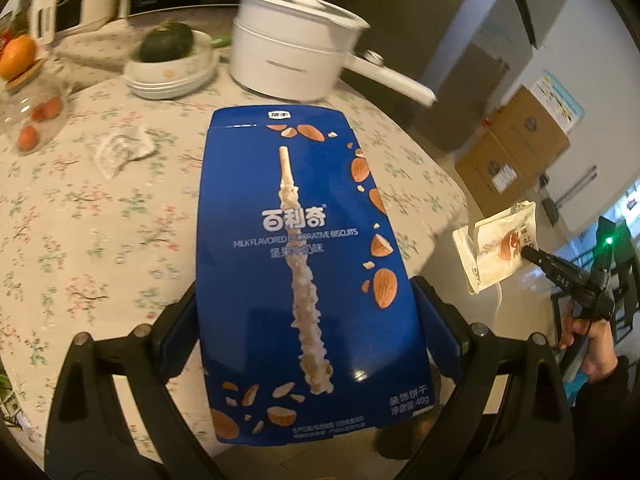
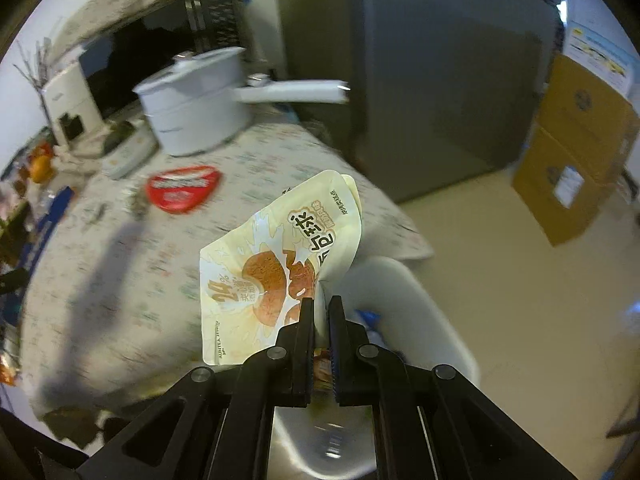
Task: Collect trash
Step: 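Lift the cream bread bag with the right gripper and carry it over the white bin, then open the right gripper over the bin while the left gripper carries the blue bag in and releases it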
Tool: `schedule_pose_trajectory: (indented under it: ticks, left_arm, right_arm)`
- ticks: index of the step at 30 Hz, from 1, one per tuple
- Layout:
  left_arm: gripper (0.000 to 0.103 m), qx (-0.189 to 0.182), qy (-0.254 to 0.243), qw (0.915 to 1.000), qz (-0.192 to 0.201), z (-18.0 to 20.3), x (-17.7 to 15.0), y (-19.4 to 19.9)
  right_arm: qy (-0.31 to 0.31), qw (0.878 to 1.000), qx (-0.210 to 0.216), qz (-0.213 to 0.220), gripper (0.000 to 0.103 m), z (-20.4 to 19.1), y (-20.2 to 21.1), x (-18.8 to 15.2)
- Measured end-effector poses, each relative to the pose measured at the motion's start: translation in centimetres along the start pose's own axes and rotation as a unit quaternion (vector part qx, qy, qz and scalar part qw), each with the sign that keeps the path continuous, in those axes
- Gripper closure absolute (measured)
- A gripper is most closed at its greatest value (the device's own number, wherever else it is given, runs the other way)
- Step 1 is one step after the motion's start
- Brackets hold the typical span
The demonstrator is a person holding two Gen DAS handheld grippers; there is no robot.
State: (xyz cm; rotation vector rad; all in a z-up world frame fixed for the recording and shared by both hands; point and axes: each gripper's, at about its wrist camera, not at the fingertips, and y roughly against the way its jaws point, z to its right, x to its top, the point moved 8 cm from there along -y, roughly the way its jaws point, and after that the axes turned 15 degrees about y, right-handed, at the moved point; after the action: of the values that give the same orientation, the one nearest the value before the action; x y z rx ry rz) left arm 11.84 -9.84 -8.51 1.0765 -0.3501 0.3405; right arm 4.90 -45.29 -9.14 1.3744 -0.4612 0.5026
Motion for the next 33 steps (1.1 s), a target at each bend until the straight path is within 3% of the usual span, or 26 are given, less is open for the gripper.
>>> schedule_pose_trajectory:
  ticks: [9, 15, 21, 23, 28, 33]
  left_arm:
    - [0.008, -0.016, -0.041, 0.9985, -0.032, 4.6, -2.6, -2.8]
    - [0.008, -0.029, -0.07, 0.9959, -0.049, 7.6, -4.3, -4.4]
    - [0.007, -0.044, -0.095, 0.9919, -0.072, 10.6, -5.8, -6.2]
    - [0.007, -0.053, -0.103, 0.9897, -0.084, 11.7, -6.5, -6.9]
    - [0.007, -0.081, -0.124, 0.9782, -0.145, 15.4, -8.9, -9.4]
    - [0.007, -0.079, -0.148, 0.9691, -0.181, 18.5, -11.0, -12.4]
  right_arm:
    - [-0.022, 0.995, -0.053, -0.08, 0.096, 5.1, -2.4, -5.6]
    - [-0.035, 0.992, -0.045, -0.112, 0.095, 5.6, -4.0, -7.2]
    - [-0.065, 0.992, 0.001, -0.112, 0.072, 5.1, -4.2, -7.6]
    - [-0.072, 0.992, 0.005, -0.101, 0.051, 5.2, -3.6, -7.4]
    - [-0.092, 0.992, 0.017, -0.088, 0.046, 5.6, -2.6, -7.3]
    - [-0.111, 0.99, 0.016, -0.083, 0.043, 7.0, -1.7, -8.3]
